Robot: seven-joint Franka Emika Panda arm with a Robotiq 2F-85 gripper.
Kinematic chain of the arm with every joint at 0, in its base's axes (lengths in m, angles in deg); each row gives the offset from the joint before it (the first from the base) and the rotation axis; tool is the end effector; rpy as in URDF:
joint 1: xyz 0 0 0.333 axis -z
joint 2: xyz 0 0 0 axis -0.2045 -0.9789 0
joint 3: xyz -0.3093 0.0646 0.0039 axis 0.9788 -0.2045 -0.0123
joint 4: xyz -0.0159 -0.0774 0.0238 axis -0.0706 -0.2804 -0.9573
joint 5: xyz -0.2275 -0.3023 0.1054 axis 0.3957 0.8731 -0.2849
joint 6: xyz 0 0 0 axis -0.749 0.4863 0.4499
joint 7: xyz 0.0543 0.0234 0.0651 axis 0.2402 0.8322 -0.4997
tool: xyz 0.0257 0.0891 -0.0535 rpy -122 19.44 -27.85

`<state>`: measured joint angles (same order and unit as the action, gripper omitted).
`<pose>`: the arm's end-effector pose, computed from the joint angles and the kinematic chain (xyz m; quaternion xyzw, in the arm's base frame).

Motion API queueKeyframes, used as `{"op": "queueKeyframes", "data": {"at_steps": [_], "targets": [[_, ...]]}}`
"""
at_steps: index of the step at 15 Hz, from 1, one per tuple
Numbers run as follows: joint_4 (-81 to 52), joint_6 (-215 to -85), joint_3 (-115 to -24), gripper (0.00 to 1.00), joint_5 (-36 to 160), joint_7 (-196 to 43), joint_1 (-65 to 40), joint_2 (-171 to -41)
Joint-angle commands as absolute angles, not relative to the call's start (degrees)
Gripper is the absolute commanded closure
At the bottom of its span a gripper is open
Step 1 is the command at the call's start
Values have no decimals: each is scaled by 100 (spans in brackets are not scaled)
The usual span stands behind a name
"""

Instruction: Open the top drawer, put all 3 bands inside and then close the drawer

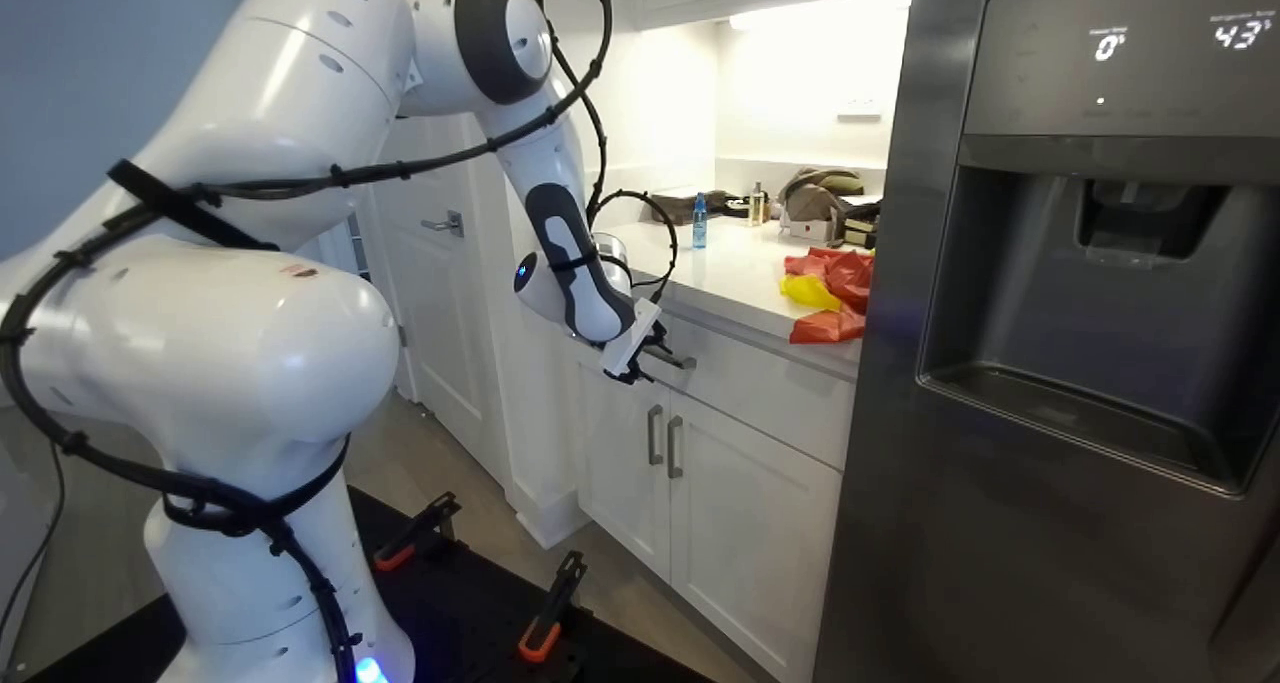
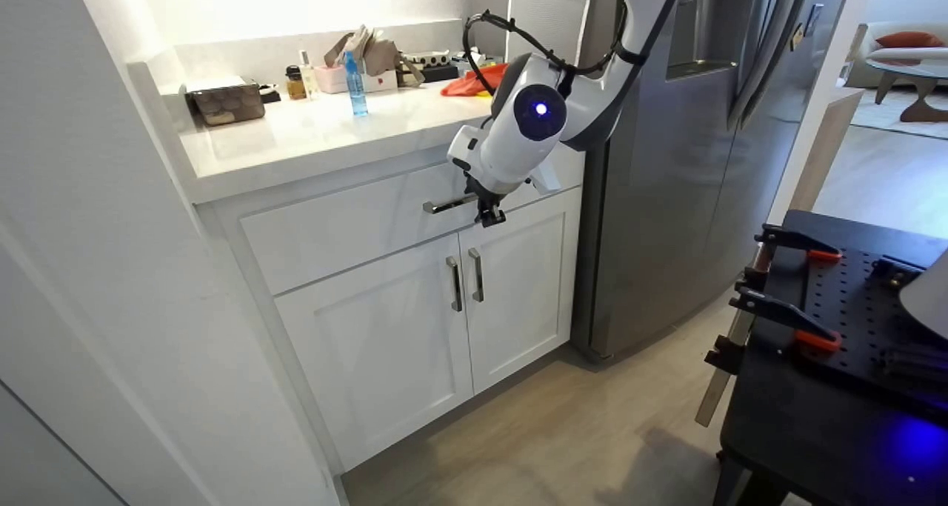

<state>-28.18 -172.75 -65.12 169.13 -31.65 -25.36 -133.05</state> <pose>0.5923 0.0944 0.0934 0.7791 0.4870 0.1929 0.3445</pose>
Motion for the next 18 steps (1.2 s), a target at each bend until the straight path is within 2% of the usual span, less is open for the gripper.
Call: {"op": "queueKeyframes", "data": {"at_steps": [1, 6, 8, 11, 18], "targets": [[-2712, -17190, -6497, 65, 17058, -3007, -2528, -13344], [-2636, -17167, -6493, 99, 16983, -3068, -2489, -13337], [-2639, -17175, -6495, 96, 16963, -3118, -2484, -13338], [-2685, -17208, -6489, 96, 16797, -3312, -2472, -13325], [-3197, -17406, -6680, 96, 14494, -5752, -2270, -12924]]}}
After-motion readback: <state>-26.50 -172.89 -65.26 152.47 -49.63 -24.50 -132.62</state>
